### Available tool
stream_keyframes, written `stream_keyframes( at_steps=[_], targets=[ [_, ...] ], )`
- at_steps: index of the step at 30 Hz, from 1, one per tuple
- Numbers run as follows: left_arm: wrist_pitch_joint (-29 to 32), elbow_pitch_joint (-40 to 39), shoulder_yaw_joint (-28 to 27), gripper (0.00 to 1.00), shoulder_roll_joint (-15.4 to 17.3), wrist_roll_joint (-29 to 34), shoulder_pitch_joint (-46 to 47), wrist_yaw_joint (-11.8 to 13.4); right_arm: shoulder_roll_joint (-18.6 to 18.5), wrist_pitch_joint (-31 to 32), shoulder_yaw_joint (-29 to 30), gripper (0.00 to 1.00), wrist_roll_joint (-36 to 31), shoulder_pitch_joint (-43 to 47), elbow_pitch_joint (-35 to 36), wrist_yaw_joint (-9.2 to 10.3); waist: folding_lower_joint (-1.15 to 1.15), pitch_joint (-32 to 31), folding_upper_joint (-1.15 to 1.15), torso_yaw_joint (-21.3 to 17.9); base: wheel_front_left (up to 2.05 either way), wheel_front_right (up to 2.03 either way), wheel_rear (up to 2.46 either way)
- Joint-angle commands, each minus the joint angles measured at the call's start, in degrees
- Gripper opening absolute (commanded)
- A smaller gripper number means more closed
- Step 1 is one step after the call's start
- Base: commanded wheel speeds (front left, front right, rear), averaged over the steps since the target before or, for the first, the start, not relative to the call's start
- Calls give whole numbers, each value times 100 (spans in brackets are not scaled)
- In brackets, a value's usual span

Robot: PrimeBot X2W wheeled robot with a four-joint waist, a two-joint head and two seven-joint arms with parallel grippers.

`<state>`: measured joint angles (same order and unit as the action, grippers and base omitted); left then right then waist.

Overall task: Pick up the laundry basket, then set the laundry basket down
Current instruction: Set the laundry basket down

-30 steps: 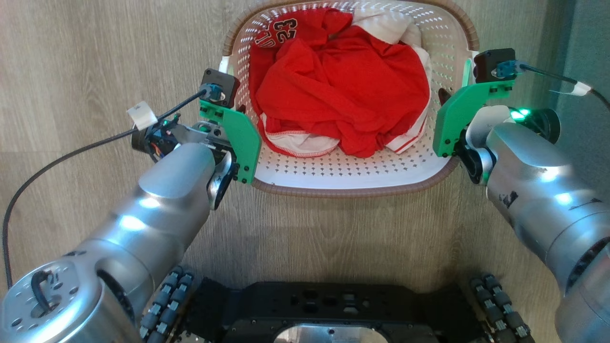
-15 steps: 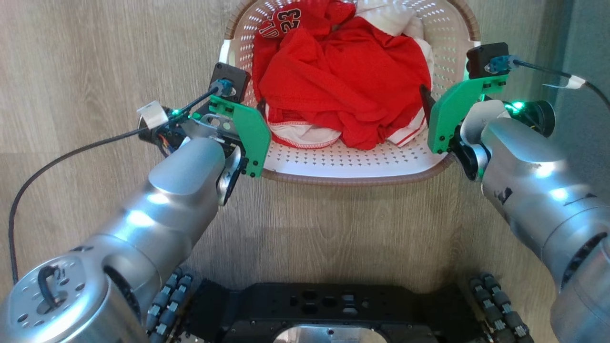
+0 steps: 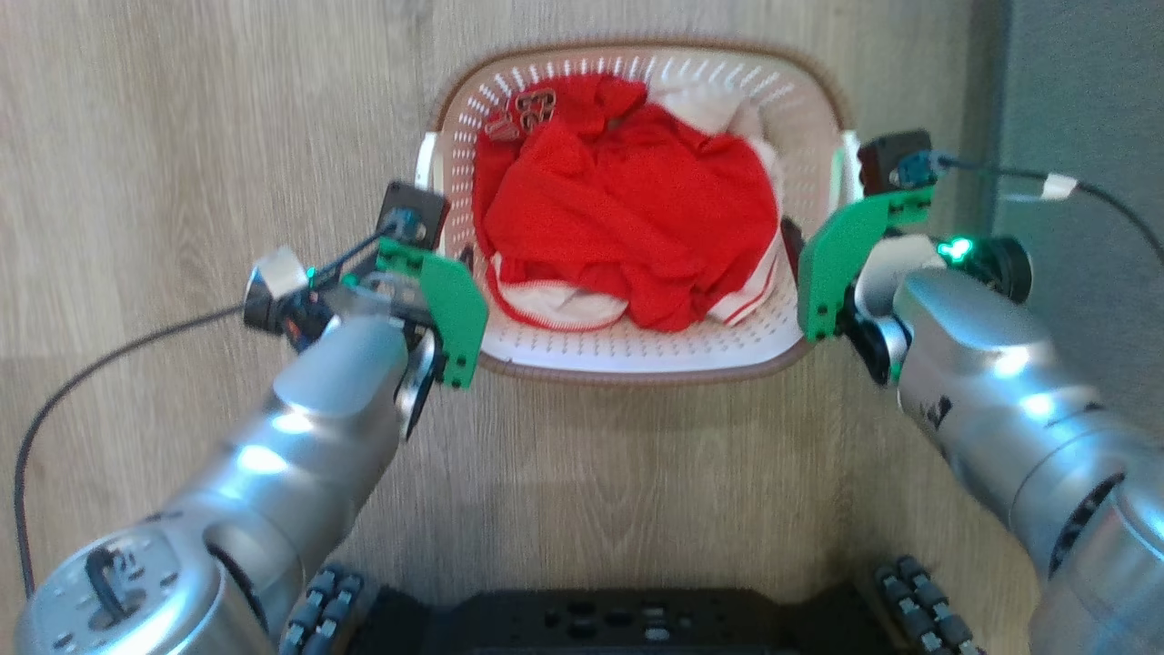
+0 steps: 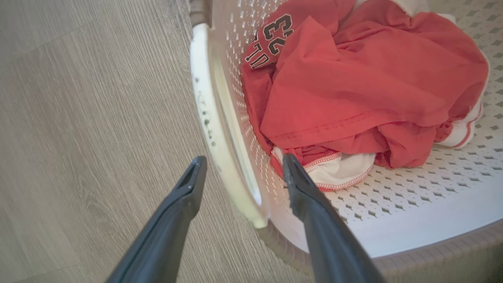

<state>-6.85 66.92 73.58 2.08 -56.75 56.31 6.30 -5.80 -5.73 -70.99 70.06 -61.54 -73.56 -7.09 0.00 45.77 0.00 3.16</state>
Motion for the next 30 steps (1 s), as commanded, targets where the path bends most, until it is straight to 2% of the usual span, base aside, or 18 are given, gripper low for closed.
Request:
stream_keyframes(
  at_steps=[1,13,24,27,30],
  targets=[
    [-45,58,-28,100,80,-54,-203,-28,100,51,-37,100,-22,452,-22,-40,0,-398,0,-148,0,0,0],
    [-310,427,-36,100,80,-133,-827,-126,243,78,69,100,53,1082,-38,-40,0,-1771,0,-353,0,0,0],
    [-764,485,-348,100,80,-422,-1342,-277,280,-827,272,100,129,1483,236,-40,0,-2990,0,-370,0,0,0],
    [-808,298,-658,100,138,-429,-1315,-118,213,-916,477,100,111,1492,439,-40,0,-3258,0,-340,0,0,0],
    [-812,-394,-1210,100,369,-96,-1312,152,-7,-923,1070,100,-172,1380,866,-40,0,-3470,0,-310,0,0,0]
  ],
)
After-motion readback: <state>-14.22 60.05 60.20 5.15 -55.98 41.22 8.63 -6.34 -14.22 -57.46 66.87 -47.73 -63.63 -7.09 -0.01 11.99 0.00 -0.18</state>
